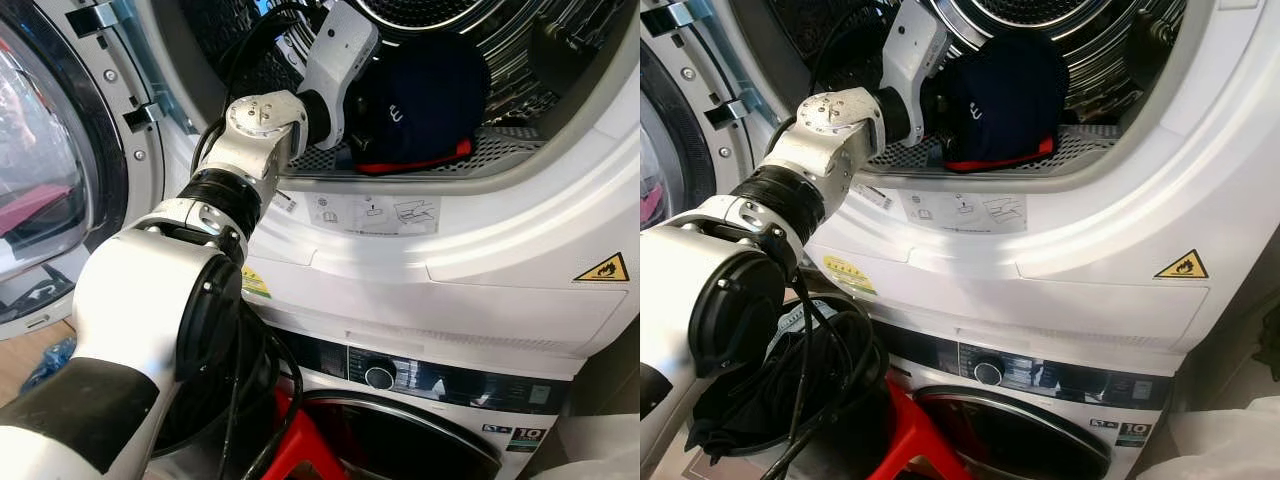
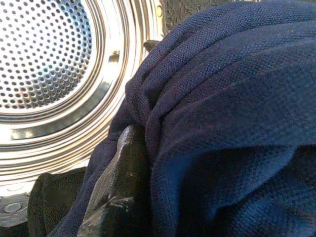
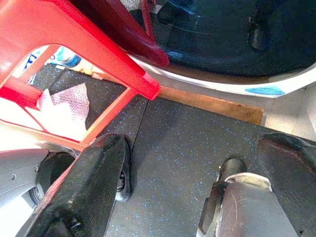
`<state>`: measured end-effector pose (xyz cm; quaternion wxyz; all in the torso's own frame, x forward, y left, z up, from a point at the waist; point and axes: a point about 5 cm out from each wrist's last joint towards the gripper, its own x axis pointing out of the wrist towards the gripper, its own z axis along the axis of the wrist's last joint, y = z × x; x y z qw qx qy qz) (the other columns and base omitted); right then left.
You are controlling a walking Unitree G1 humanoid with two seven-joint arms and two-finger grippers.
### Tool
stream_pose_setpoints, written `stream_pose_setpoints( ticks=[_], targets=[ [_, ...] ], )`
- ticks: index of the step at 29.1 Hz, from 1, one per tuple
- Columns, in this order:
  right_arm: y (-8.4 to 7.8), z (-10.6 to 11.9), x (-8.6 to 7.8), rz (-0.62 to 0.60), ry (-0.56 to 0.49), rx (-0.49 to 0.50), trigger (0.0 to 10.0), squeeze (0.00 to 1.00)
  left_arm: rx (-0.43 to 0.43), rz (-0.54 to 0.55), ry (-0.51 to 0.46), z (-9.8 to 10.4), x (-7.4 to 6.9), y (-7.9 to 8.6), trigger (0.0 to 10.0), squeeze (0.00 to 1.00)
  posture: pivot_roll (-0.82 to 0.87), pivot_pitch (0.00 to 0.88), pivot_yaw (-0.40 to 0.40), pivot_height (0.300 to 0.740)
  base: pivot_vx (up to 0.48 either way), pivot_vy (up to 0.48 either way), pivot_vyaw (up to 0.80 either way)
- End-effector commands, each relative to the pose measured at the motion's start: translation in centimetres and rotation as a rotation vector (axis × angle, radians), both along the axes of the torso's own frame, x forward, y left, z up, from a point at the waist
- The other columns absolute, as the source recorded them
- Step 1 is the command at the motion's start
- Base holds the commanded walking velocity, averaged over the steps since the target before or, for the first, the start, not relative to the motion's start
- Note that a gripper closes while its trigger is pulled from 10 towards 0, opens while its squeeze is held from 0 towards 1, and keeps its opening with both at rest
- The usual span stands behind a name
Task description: Clothes washing
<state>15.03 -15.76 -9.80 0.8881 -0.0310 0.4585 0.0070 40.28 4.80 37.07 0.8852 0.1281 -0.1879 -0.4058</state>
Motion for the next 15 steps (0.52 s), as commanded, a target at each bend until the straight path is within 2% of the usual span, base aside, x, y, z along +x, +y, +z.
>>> stream_pose_setpoints(
  ticks=[1, 10, 15],
  targets=[
    [0.72, -0.31, -0.68, 0.008, 0.028, 0.017, 10.0, 0.0, -0.011, 0.001, -0.05, 1.48, -0.22, 0.75, 10.0, 1.0, -0.11, 0.03, 0.178, 0.74, 0.0, 0.0, 0.0],
    [0.92, -0.2, -0.31, 0.018, 0.024, 0.018, 10.0, 0.0, -0.007, -0.006, -0.077, 1.78, -0.38, 0.59, 10.0, 1.0, -0.11, 0.021, 0.178, 0.74, 0.0, 0.0, 0.0],
    [0.89, -0.19, -0.27, 0.022, 0.025, 0.017, 10.0, 0.0, 0.006, -0.049, -0.102, 1.9, -0.67, 0.29, 10.0, 1.0, -0.1, 0.02, 0.175, 0.74, 0.0, 0.0, 0.0]
  ],
)
